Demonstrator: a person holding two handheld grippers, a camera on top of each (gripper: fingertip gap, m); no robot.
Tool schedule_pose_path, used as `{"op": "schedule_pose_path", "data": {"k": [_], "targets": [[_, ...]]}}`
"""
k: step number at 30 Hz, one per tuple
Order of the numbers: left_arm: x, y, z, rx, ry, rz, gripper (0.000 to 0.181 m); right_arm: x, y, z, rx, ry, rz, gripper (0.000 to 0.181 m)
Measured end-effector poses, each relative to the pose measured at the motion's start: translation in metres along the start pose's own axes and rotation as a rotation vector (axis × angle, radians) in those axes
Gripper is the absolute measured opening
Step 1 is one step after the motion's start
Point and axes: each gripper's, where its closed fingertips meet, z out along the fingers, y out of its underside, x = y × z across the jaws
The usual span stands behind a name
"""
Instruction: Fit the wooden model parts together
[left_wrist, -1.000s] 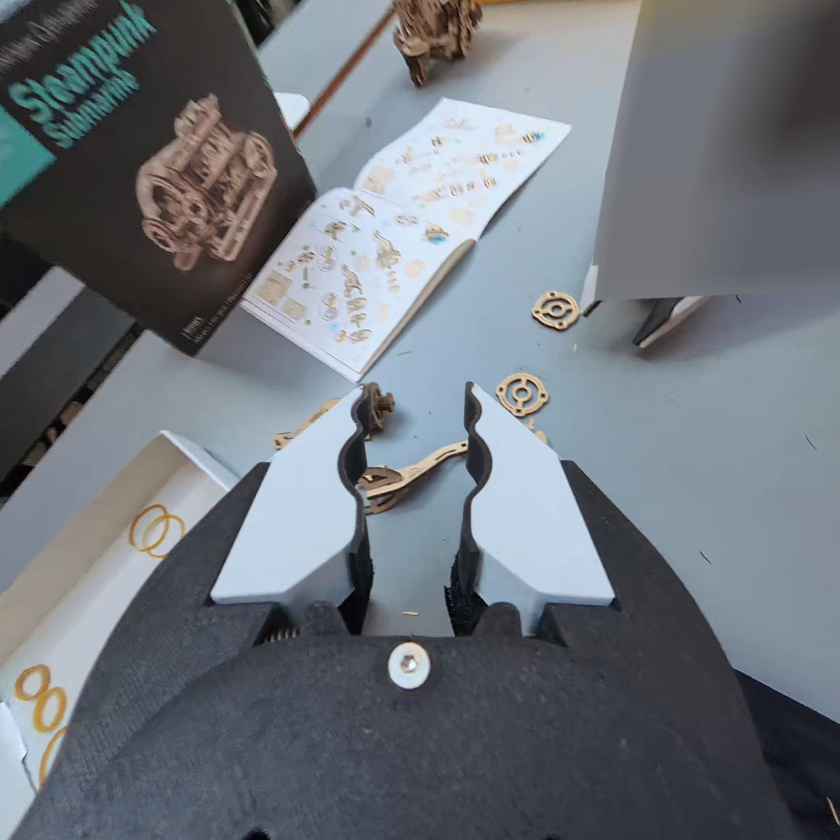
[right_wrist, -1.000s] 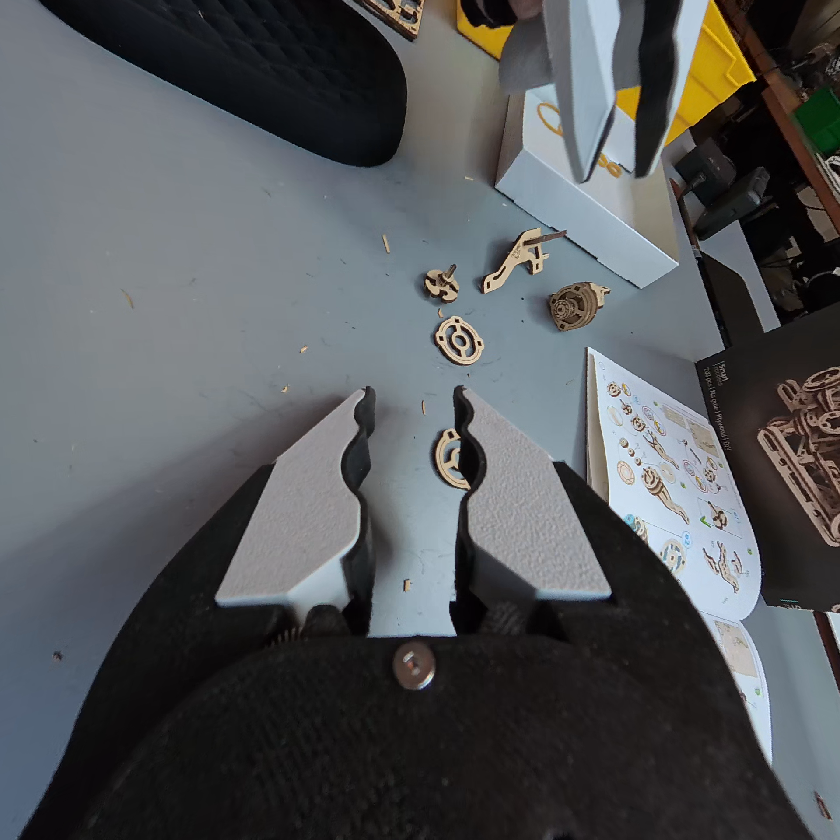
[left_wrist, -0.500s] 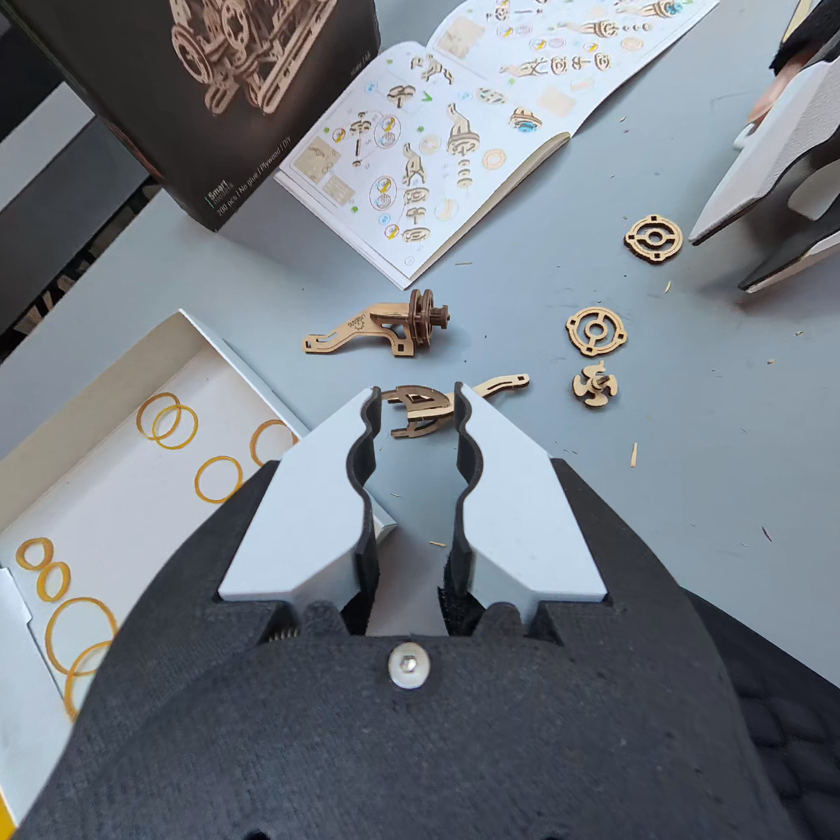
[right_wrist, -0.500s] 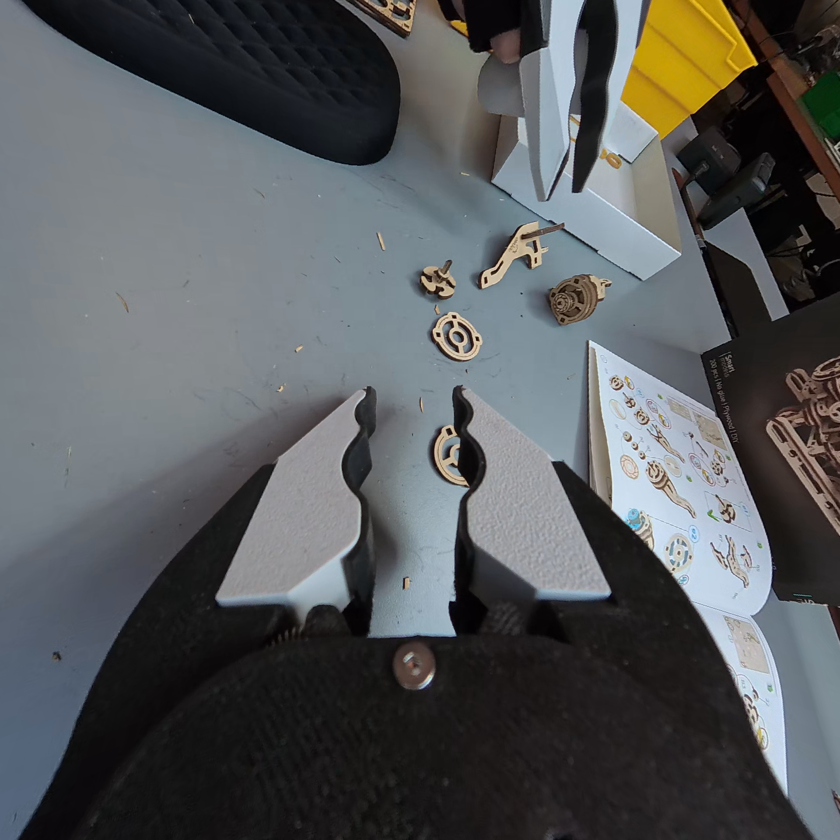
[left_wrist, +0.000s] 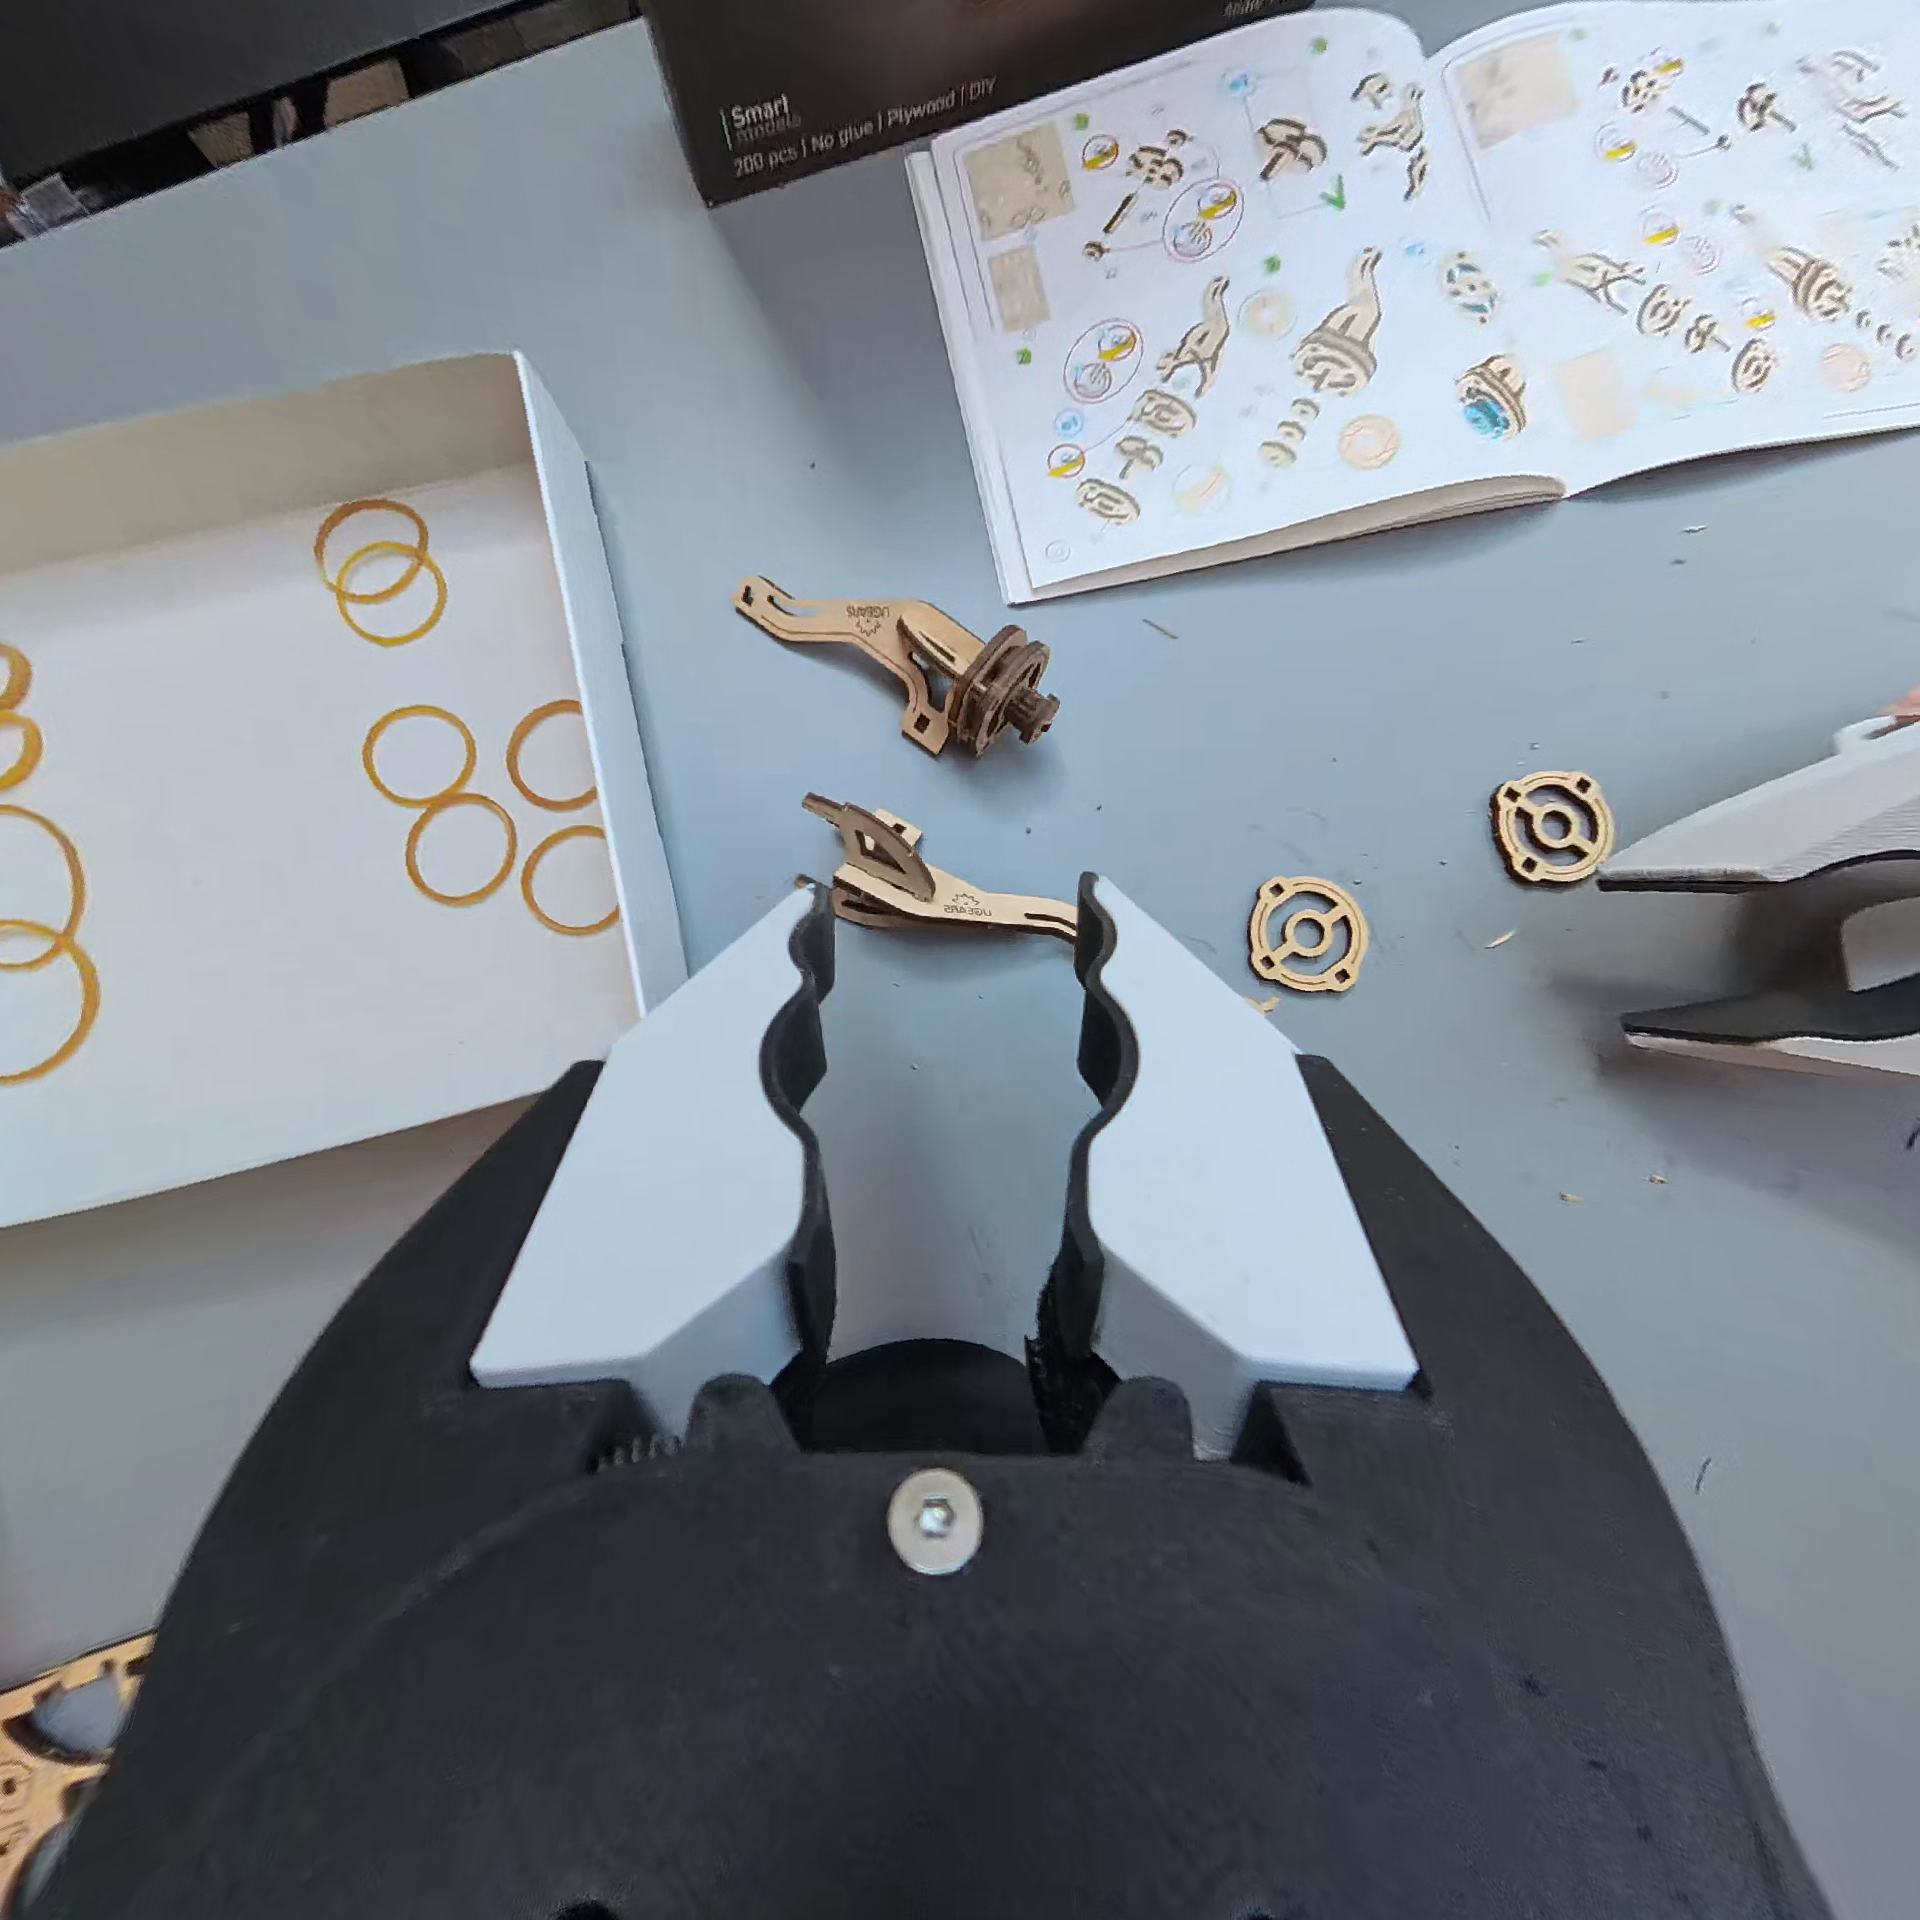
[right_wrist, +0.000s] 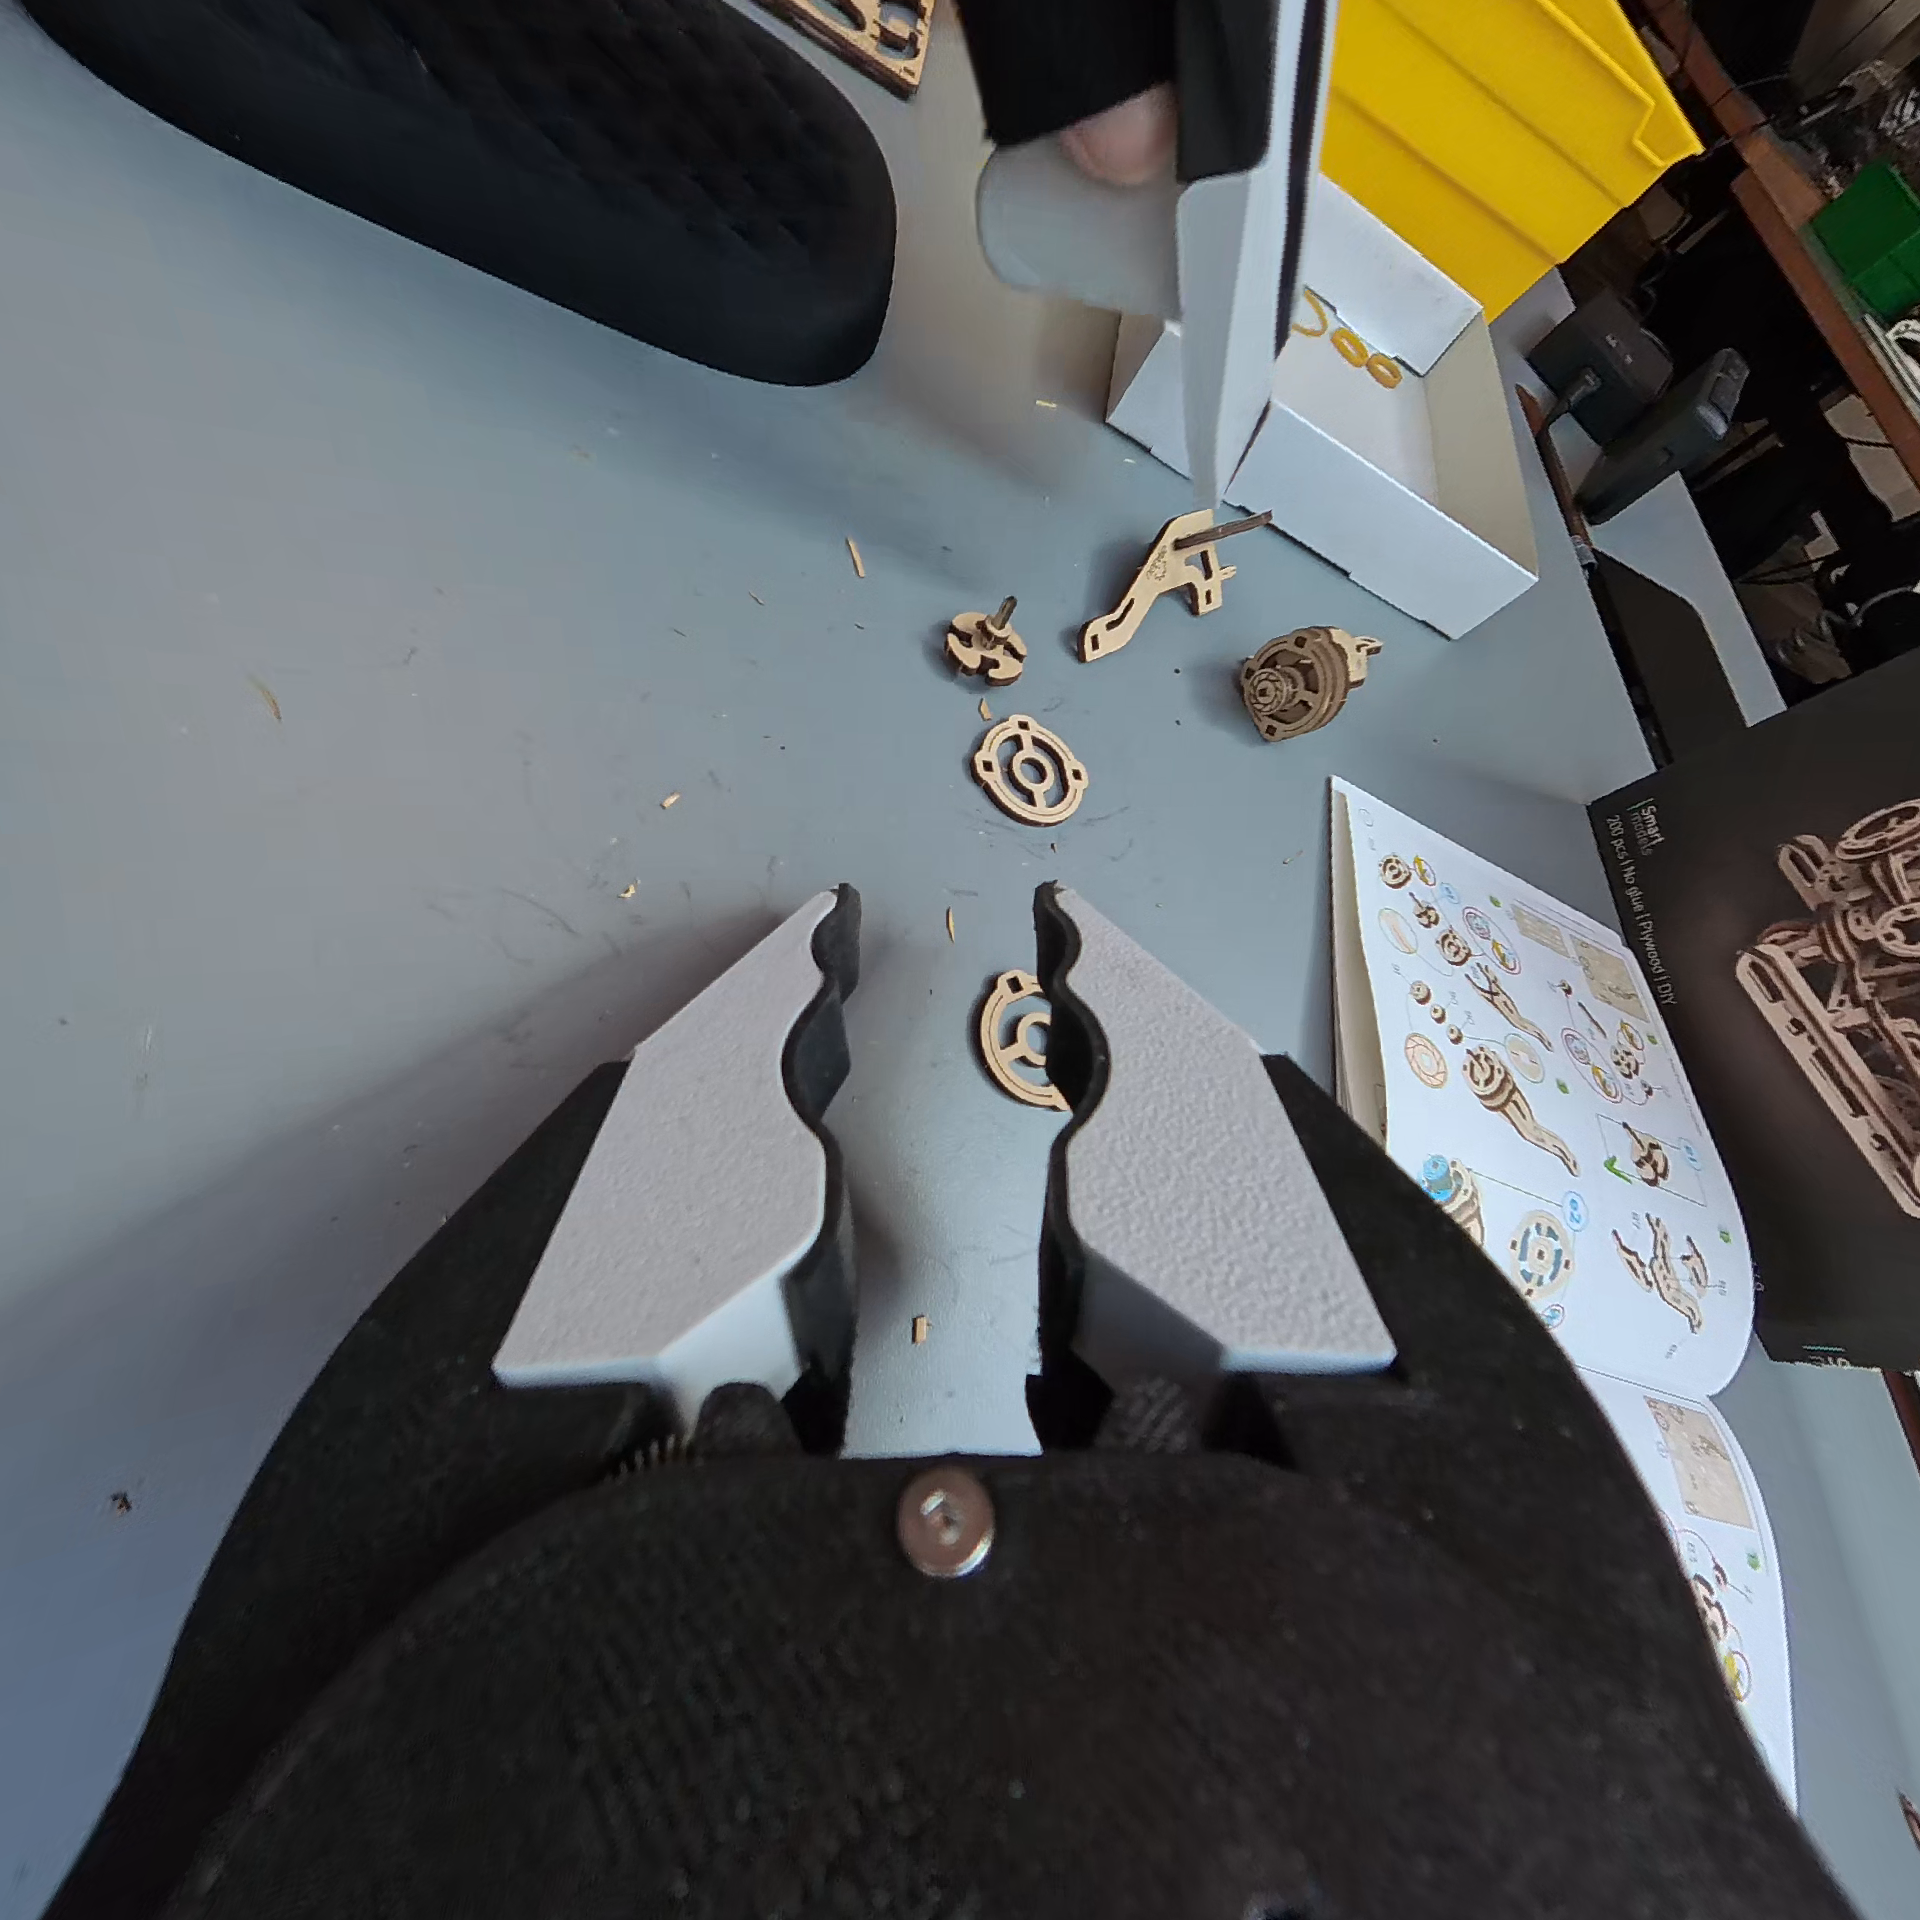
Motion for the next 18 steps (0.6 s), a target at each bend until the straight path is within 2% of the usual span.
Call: {"op": "schedule_pose_path", "data": {"k": [3, 8, 18], "targets": [[0.010, 0.016, 0.013, -0.035, 0.031, -0.071, 0.043, -0.001, -0.001, -0.001, 0.003, 0.004, -0.008, 0.033], [0.017, 0.027, 0.025, -0.063, 0.041, -0.141, 0.041, -0.002, -0.003, -0.001, 0.005, 0.013, -0.027, 0.032], [0.020, 0.019, 0.038, -0.044, 0.107, -0.216, 0.019, -0.006, -0.001, -0.001, -0.022, 0.027, -0.093, 0.032]]}}
